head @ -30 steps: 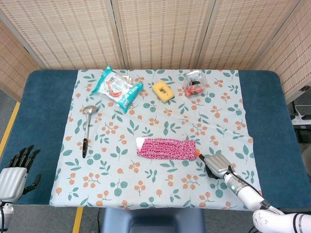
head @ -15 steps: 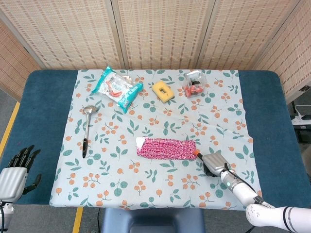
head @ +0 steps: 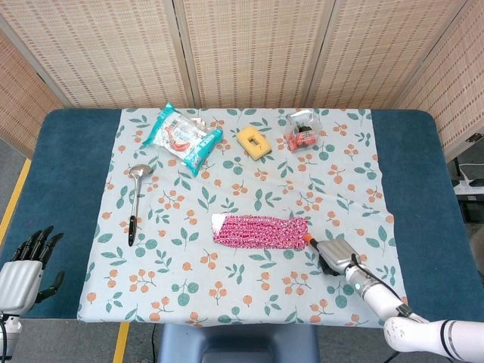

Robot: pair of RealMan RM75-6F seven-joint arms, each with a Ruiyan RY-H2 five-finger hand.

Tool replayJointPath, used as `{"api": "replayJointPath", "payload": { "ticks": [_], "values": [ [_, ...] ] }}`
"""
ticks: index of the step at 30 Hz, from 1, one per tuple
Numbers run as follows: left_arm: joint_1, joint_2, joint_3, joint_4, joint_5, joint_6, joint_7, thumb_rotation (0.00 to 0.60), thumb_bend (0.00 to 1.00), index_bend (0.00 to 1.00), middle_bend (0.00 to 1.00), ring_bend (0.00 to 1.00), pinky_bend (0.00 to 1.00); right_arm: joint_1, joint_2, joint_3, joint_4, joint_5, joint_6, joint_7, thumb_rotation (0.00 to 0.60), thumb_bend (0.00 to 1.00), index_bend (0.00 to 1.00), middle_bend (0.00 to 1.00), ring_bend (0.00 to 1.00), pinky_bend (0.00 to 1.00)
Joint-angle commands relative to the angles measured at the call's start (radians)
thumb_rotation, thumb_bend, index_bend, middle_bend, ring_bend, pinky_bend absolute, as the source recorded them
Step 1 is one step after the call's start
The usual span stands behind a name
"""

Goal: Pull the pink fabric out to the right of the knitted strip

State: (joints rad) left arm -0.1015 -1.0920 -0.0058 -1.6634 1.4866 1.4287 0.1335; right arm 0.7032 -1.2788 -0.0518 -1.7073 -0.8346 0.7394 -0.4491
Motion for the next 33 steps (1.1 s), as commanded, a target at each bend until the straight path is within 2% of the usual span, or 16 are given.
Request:
{"api": "replayJointPath", "payload": {
  "ticks": [1,7,15,26,30,33],
  "values": [
    [0.000,0.000,-0.001,0.000,-0.002,0.000,-0.001,0.600,0.40,0.11,0.00,0.00,0.17,0.005,0.004,-0.012,0.003,0.010,0.002,-0.008,0.600,0.88,0.00,0.65,0.68,0.76],
    [0.000,0.001,-0.001,-0.001,-0.003,-0.001,-0.001,0.600,0.40,0.11,0.00,0.00,0.17,0.020,0.017,-0.040,0.005,0.043,-0.002,-0.024,0.600,0.88,0.00,0.65,0.68,0.76],
    [0.000,0.002,-0.002,-0.002,-0.006,-0.003,-0.002,0.600,0.40,0.11,0.00,0.00,0.17,0.016,0.076,-0.104,-0.028,0.058,0.019,-0.053,0.600,0.88,0.00,0.65,0.68,0.76],
    [0.000,0.002,-0.001,-0.005,-0.002,-0.001,-0.001,0.600,0.40,0.11,0.00,0.00,0.17,-0.042,0.182,-0.206,-0.107,-0.016,0.086,-0.085,0.600,0.88,0.02,0.65,0.68,0.76],
    [0.001,0.002,0.000,-0.006,0.000,0.000,0.000,0.600,0.40,0.11,0.00,0.00,0.17,-0.060,0.208,-0.225,-0.136,-0.051,0.115,-0.101,0.600,0.88,0.02,0.65,0.68,0.76],
    [0.000,0.001,0.000,-0.006,-0.001,-0.001,0.002,0.600,0.40,0.11,0.00,0.00,0.17,-0.073,0.226,-0.219,-0.163,-0.087,0.145,-0.094,0.600,0.88,0.02,0.65,0.68,0.76]
  ]
}}
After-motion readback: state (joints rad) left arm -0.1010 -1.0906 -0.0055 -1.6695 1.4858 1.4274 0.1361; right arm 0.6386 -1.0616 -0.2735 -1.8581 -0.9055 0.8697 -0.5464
